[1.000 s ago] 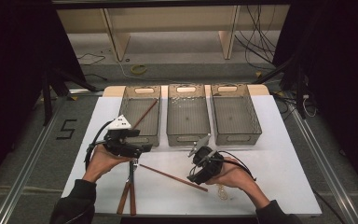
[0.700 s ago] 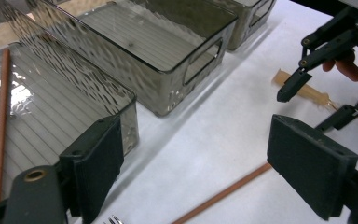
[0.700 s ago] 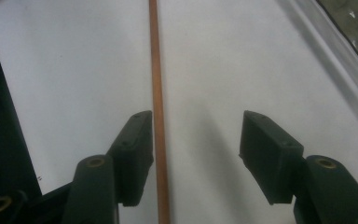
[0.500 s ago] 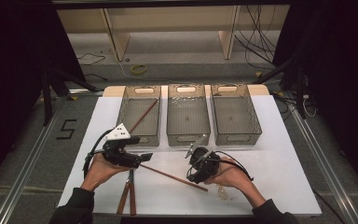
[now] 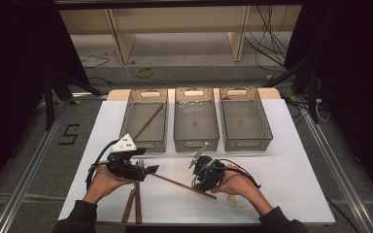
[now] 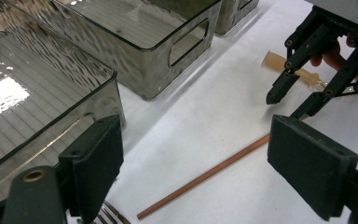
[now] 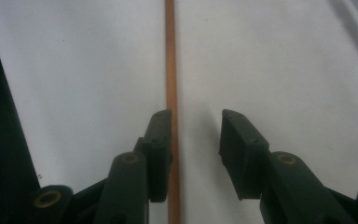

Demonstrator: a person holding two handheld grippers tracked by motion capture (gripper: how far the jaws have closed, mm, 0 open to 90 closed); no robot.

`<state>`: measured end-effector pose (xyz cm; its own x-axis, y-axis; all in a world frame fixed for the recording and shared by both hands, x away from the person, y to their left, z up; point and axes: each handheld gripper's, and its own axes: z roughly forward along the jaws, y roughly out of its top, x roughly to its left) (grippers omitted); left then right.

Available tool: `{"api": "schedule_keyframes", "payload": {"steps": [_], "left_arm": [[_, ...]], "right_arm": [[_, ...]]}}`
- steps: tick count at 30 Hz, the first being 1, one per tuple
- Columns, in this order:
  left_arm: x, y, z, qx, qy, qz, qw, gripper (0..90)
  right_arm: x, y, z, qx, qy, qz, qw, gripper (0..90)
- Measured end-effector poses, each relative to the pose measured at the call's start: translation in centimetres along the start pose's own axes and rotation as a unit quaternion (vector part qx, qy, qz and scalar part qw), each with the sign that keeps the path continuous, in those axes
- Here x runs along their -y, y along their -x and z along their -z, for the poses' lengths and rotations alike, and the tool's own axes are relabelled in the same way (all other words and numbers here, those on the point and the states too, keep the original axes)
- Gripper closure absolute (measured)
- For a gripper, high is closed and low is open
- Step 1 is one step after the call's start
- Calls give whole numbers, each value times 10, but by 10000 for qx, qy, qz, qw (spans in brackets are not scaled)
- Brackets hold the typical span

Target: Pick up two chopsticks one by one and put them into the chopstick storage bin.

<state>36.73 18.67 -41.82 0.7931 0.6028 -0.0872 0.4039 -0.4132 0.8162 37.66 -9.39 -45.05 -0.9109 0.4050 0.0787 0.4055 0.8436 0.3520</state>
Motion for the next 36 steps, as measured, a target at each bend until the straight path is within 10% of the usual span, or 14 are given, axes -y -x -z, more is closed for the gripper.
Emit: {"api": "schedule_keyframes", "payload": {"steps": [13,36], "left_arm": [[5,1,-1,21,-74,0,10000,176],[3,6,-7,67,-190,-168,9997,178]], "right_arm": [[0,-11,-12,152,-494,352,9980,755],[4,-4,1,211,-261,210,9992,849]]}}
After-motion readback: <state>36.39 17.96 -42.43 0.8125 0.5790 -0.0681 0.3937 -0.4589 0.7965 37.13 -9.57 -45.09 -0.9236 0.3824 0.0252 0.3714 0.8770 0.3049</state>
